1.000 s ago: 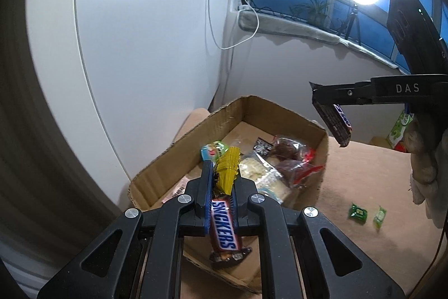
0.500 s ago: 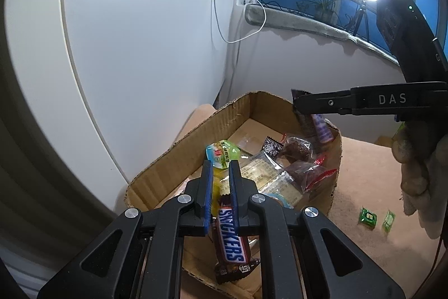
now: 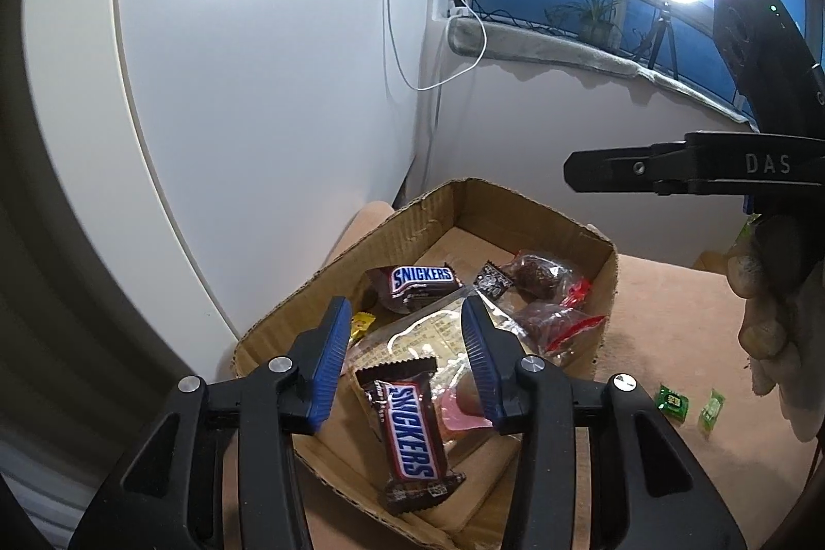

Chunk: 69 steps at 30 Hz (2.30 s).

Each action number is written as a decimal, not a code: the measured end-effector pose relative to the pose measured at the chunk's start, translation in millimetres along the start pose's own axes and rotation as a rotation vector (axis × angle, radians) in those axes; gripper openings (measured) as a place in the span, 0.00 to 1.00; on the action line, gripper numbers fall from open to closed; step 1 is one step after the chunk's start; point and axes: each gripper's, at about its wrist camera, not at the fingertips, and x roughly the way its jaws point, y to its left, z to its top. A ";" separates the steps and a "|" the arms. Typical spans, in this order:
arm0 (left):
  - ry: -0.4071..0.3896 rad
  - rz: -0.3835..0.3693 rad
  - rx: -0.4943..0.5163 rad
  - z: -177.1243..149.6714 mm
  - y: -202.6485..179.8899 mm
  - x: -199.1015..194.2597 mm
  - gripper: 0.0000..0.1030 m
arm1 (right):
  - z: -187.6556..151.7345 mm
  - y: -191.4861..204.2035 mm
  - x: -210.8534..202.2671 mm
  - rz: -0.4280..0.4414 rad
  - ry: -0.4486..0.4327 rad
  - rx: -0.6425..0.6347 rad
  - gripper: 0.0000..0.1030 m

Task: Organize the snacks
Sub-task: 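Withdraw both tools from the box toward the two green candies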

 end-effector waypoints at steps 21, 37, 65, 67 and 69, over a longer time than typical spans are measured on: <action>-0.040 -0.124 0.039 -13.4 -52.9 -31.3 0.42 | -85.2 -63.6 -91.0 -0.090 0.010 0.010 0.80; 0.109 -0.351 0.120 -30.8 -131.3 -1.7 0.37 | -158.1 -102.0 -56.6 0.019 0.272 -0.039 0.33; 0.421 -0.396 0.266 -51.4 -192.5 80.2 0.11 | -184.7 -121.9 -45.0 0.099 0.383 0.028 0.30; 0.428 -0.425 0.241 -52.7 -187.7 77.1 0.11 | -188.1 -119.3 -46.4 0.103 0.380 0.027 0.30; 0.420 -0.432 0.227 -56.5 -185.6 72.3 0.11 | -191.5 -114.0 -47.1 0.115 0.374 0.014 0.30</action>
